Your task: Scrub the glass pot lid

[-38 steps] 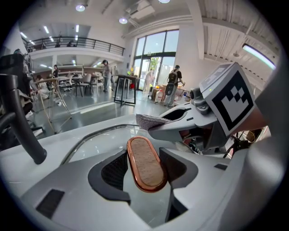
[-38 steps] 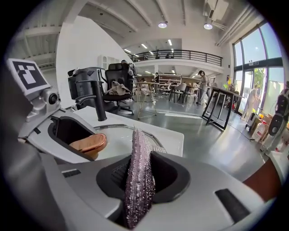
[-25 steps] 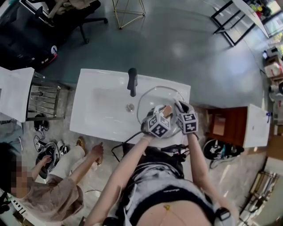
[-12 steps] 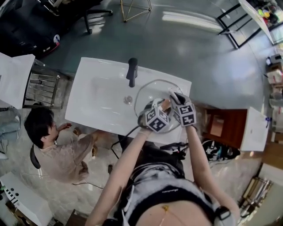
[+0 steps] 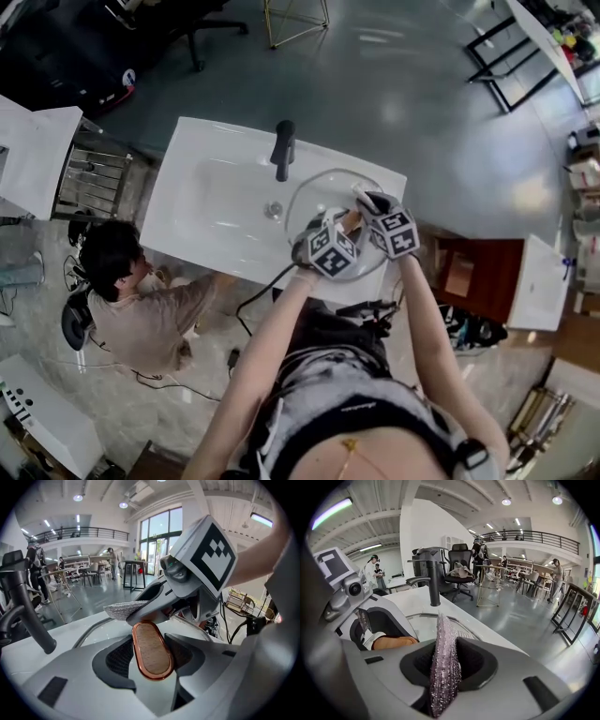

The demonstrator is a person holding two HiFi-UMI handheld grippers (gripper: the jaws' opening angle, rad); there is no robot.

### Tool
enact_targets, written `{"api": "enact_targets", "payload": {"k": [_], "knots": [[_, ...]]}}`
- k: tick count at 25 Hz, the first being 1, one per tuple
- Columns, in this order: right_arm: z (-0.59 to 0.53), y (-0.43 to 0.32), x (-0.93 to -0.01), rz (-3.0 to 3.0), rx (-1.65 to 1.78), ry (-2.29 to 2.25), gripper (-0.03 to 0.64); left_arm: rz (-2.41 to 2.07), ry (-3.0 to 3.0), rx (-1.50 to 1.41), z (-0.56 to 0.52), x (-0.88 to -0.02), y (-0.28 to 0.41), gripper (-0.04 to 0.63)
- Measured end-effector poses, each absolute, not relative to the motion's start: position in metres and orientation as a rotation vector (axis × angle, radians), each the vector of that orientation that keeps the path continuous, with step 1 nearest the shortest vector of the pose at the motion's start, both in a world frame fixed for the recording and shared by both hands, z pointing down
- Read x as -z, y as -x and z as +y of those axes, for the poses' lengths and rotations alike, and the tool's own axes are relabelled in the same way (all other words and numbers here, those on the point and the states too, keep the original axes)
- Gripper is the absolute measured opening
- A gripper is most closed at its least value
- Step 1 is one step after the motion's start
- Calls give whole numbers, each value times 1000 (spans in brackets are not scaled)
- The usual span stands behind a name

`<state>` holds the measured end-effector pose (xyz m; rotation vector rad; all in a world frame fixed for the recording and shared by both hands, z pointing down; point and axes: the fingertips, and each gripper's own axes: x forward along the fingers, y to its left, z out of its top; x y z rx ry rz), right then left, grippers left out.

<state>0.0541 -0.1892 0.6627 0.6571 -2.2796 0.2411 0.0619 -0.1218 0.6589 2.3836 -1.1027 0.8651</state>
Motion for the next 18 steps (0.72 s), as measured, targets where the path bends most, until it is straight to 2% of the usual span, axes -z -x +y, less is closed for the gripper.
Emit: {"api": "enact_targets", "payload": {"k": [18], "knots": [[-201,-31,-663,-2276,-159,-511,92,-1111,-2384,-878,-122,-661,-61,224]]}}
